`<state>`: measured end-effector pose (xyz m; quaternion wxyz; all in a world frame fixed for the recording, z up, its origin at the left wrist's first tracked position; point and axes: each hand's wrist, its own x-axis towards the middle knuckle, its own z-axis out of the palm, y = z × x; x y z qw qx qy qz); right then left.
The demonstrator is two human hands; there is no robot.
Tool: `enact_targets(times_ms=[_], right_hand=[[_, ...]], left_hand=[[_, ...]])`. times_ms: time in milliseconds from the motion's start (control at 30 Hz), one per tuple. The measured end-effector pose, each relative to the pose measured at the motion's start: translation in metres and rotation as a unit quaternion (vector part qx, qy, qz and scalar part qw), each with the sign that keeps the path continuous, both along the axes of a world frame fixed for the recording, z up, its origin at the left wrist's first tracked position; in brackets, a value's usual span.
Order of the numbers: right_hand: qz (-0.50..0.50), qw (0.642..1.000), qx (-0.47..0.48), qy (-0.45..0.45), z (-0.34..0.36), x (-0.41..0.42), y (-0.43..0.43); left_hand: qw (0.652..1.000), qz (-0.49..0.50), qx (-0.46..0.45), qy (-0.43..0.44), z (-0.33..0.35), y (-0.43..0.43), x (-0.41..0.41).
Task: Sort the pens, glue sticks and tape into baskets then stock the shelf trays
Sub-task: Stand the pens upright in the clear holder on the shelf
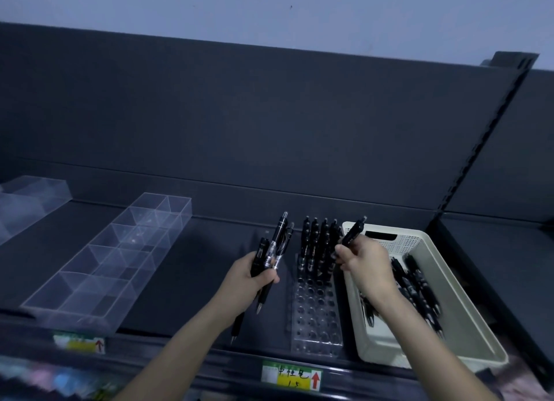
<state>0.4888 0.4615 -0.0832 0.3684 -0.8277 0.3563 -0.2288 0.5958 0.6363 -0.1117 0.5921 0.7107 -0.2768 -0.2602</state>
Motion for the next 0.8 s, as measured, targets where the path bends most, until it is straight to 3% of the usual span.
enact_targets(times_ms=[333, 800], right_hand=[[0.053, 0.986, -0.114, 0.108, -0.023, 0.02, 0.036], [0.057, 0.975, -0.122, 0.176, -0.035, 0.028, 0.044]], left_hand=[[1.0, 0.014, -0.004, 0.01, -0.002, 0.006, 0.002], [1.0, 0.011, -0.011, 0.023, -0.006, 0.011, 0.006]])
